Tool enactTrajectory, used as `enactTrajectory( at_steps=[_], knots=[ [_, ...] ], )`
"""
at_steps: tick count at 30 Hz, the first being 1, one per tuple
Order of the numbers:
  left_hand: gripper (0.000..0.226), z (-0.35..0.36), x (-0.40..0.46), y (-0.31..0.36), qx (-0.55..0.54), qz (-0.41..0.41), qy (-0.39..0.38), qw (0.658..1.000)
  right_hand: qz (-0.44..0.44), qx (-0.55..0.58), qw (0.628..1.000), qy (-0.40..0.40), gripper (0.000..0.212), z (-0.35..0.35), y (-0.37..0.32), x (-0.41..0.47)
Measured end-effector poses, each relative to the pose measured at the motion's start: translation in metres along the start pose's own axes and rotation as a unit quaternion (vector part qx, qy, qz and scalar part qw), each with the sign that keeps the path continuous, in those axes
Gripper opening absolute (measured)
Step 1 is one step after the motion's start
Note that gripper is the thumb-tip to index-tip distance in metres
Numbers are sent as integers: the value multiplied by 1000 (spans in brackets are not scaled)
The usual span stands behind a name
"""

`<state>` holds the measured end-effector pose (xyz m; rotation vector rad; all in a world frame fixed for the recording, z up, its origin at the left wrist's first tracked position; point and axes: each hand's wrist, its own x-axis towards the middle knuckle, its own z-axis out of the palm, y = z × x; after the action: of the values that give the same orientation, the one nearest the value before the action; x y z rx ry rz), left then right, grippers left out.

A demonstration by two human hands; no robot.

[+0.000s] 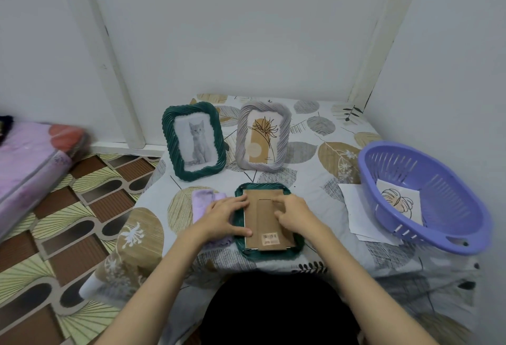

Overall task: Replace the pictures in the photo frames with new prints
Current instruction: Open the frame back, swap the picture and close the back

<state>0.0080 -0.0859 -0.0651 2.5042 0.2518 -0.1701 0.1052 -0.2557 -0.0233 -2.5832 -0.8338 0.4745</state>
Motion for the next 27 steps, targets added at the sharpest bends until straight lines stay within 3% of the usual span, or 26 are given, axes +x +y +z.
enactTrajectory(
  at_steps=[3, 6, 17, 22, 27],
  knots=[
    [90, -1, 1, 1, 1, -5, -5, 1000, -16, -2, 994, -105, 60, -20, 15, 0],
    [110, -4, 0, 11, 14, -20, -17, 1000, -29, 4, 990, -138, 70, -23, 23, -2],
    [89, 11, -8, 28, 101, -25, 30, 994, -146, -46, 984, -89, 62, -14, 46, -24],
    [91, 13, -11, 27, 100, -32, 29, 994, -177, -21, 981, -73, 53, -13, 60, -31],
    [89, 13, -12, 28, 109, -33, 23, 993, -209, 46, 977, 6, 43, 1, 72, -39]
  ],
)
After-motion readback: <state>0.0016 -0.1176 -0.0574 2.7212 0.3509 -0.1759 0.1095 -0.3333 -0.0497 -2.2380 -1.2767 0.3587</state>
